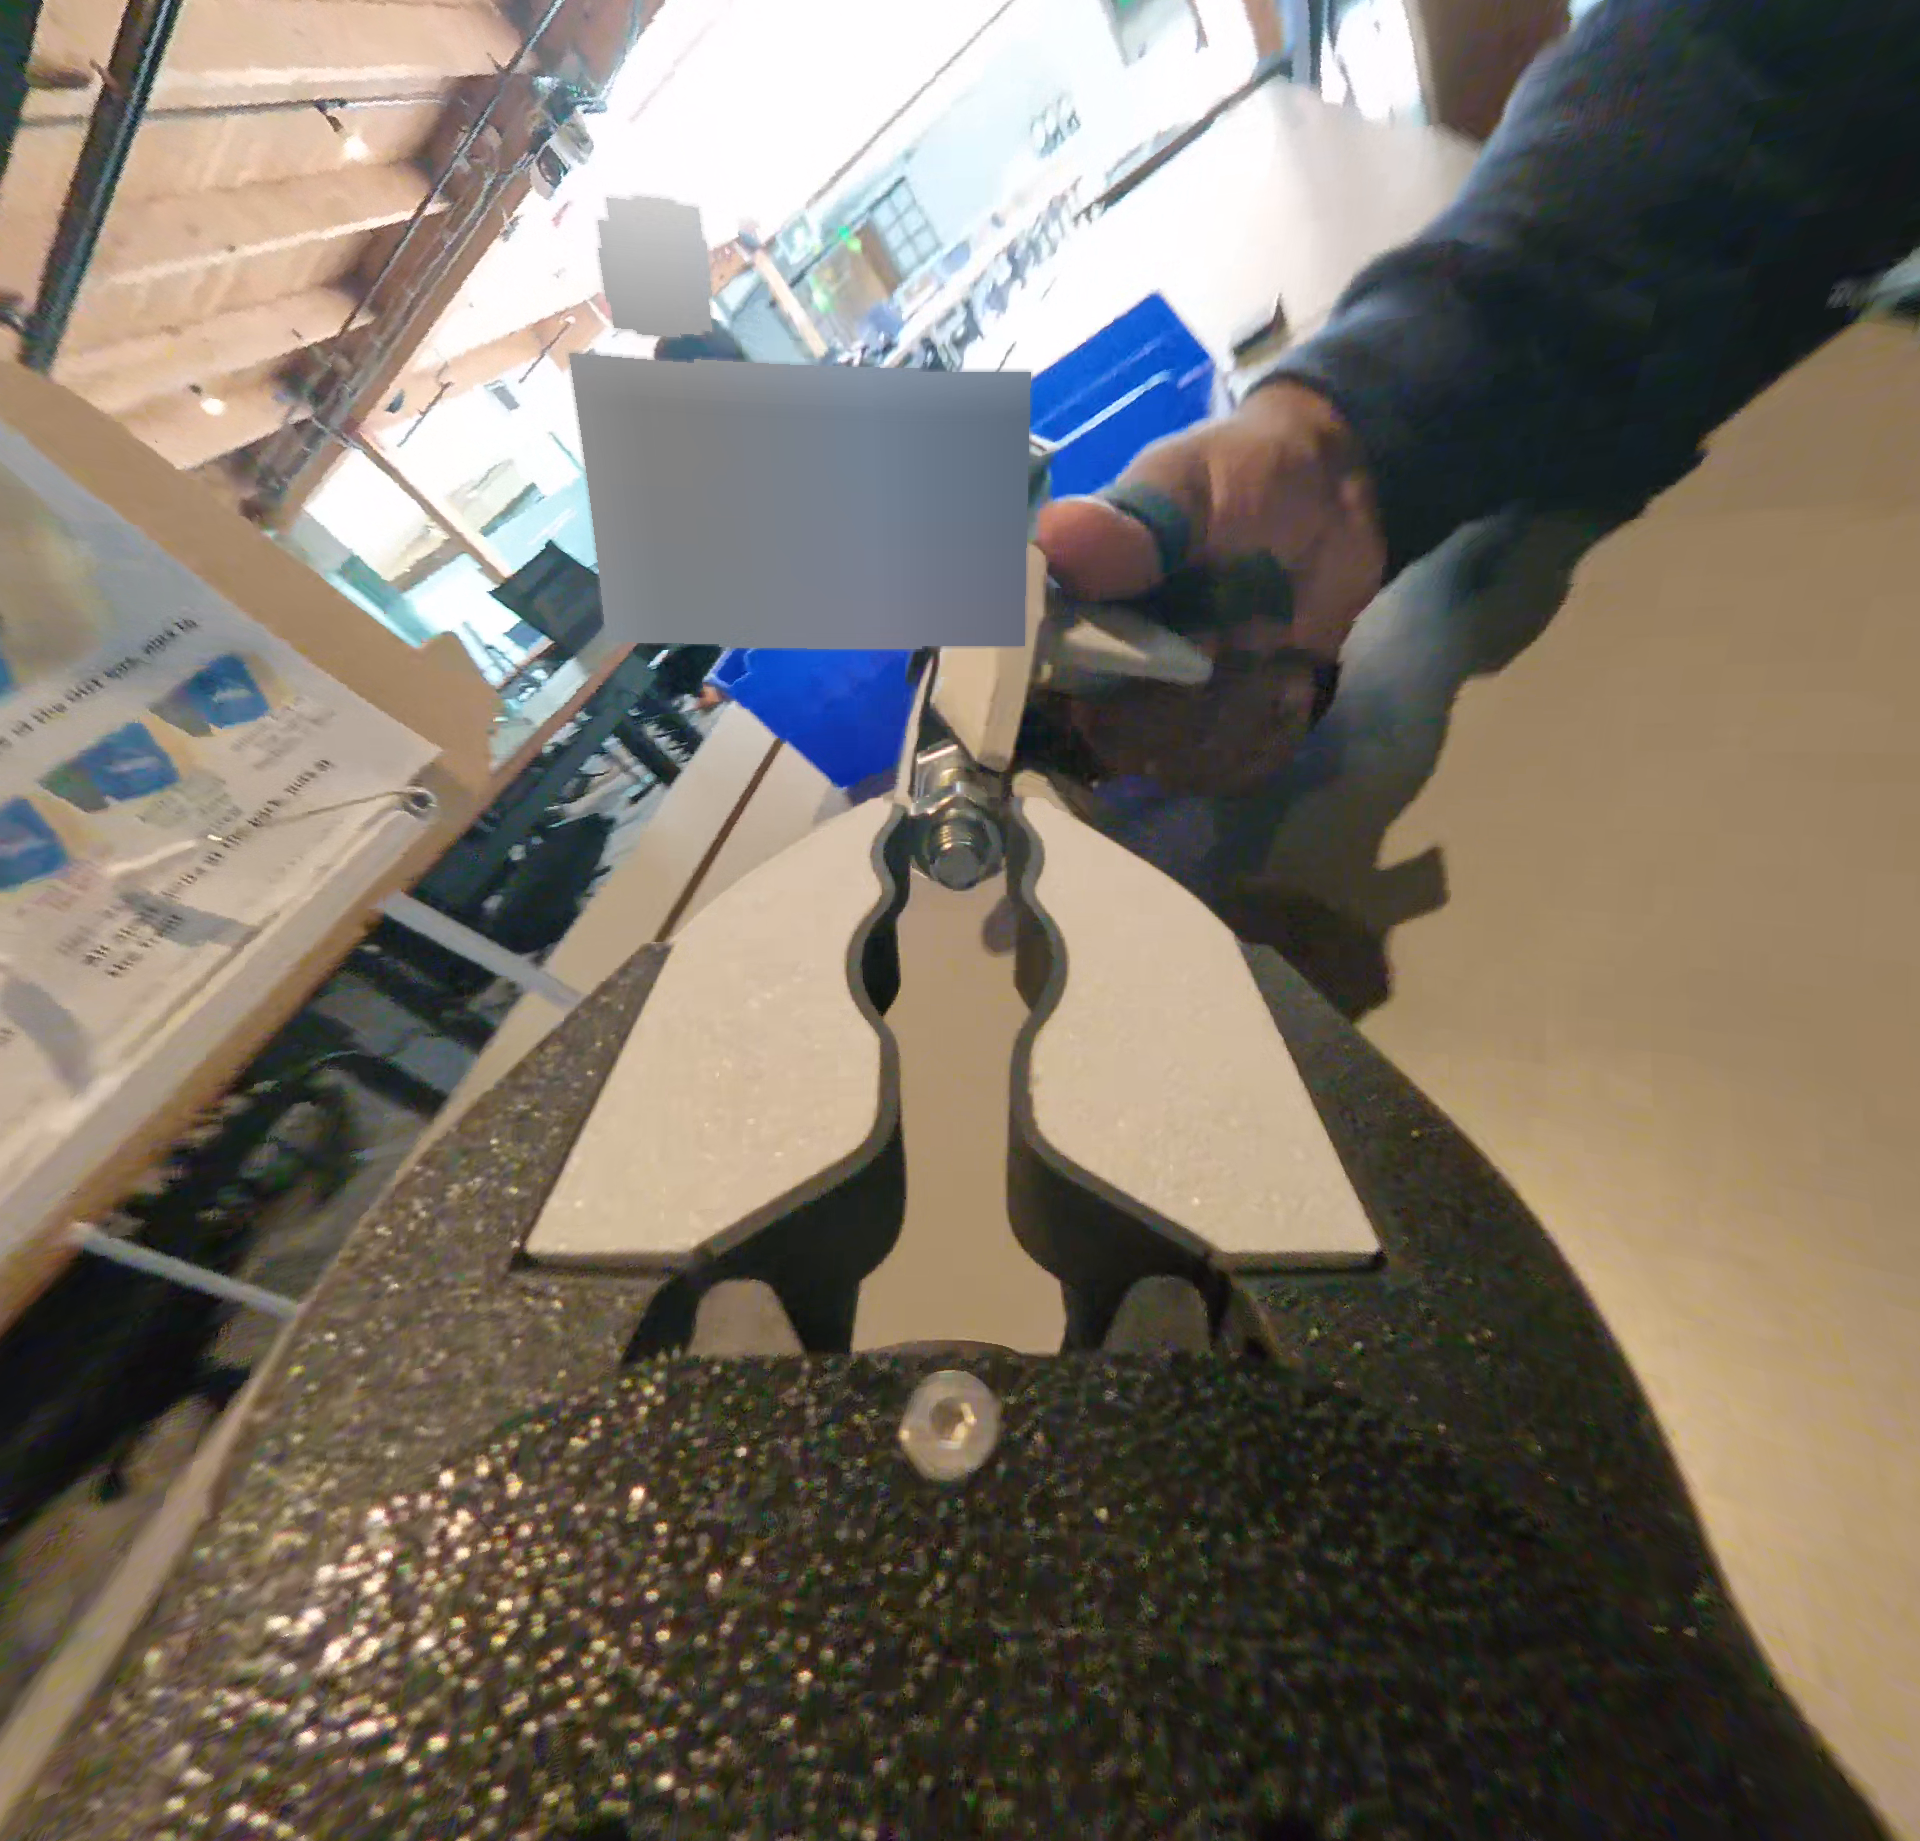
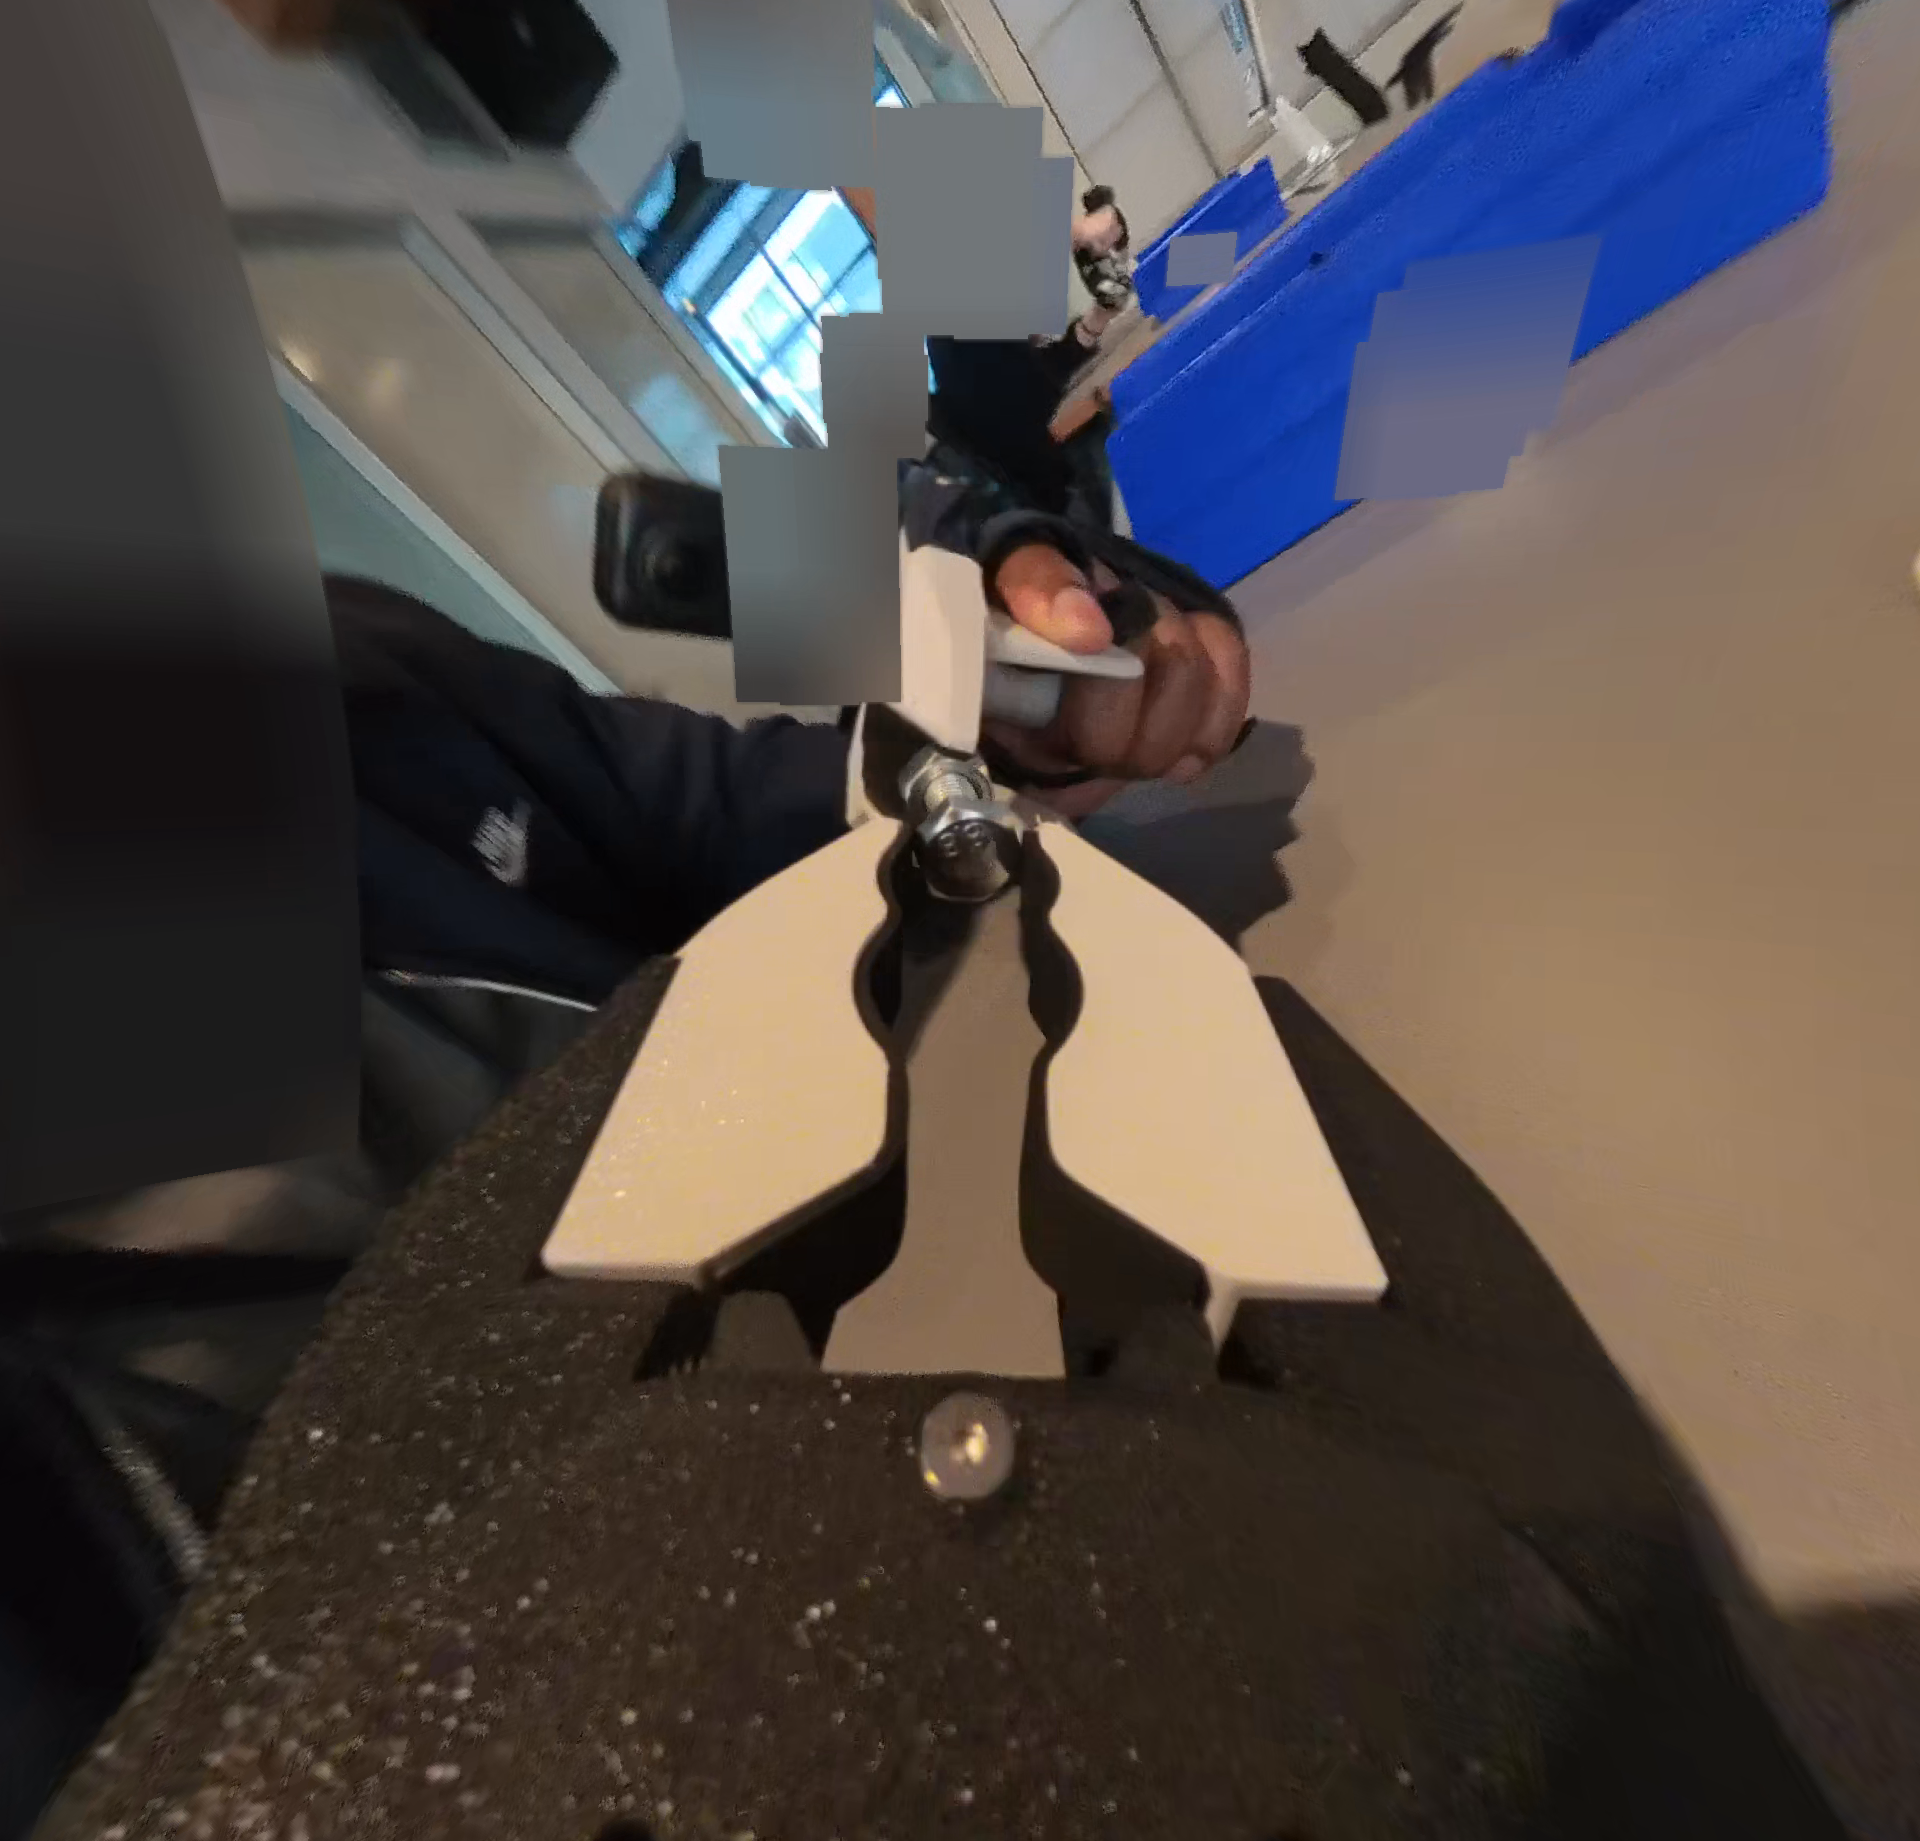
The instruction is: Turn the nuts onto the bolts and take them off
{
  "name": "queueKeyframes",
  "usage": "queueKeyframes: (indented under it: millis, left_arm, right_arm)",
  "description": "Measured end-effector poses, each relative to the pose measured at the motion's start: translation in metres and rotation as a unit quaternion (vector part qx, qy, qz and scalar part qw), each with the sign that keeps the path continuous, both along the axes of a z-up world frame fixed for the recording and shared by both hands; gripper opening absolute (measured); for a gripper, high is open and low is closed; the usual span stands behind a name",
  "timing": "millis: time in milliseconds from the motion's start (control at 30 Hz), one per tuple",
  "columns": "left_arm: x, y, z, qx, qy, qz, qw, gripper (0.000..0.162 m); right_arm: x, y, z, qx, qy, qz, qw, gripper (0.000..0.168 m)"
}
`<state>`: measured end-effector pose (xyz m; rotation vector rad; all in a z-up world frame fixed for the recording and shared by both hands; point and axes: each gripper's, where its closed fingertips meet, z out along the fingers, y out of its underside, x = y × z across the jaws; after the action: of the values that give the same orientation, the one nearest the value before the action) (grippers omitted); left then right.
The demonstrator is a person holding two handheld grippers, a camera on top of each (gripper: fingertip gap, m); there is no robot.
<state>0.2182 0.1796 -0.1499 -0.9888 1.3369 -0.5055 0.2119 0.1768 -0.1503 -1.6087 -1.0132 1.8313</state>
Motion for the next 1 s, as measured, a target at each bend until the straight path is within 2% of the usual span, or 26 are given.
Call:
queueKeyframes:
  millis: [67,133,300,467,633,733,1000]
  left_arm:
    - [0.001,0.0,-0.002,0.024,0.015,0.011,1.0,0.017]
    - [0.002,-0.001,-0.001,-0.009,-0.003,0.001,1.0,0.017]
    - [-0.004,0.004,0.015,-0.12,-0.094,-0.032,0.988,0.017]
    - [-0.006,0.003,0.02,-0.167,-0.125,-0.06,0.976,0.017]
    - [-0.001,-0.003,0.016,-0.157,-0.107,-0.07,0.979,0.016]
    - [0.001,-0.005,0.014,-0.147,-0.1,-0.069,0.982,0.016]
    - [0.001,-0.003,0.01,-0.113,-0.078,-0.05,0.989,0.016]
  right_arm:
    - [0.001,0.002,0.001,-0.075,0.026,0.017,0.997,0.021]
    - [0.004,0.008,0.006,-0.075,0.061,0.008,0.995,0.028]
    - [0.005,0.006,0.013,0.101,0.053,-0.03,0.993,0.037]
    - [0.003,0.0,0.014,0.166,0.045,-0.047,0.984,0.035]
    - [0.004,-0.001,0.017,0.169,0.054,-0.051,0.983,0.03]
    - [0.004,-0.003,0.016,0.171,0.052,-0.045,0.983,0.017]
    - [0.003,-0.001,0.013,0.134,0.047,-0.036,0.989,0.017]
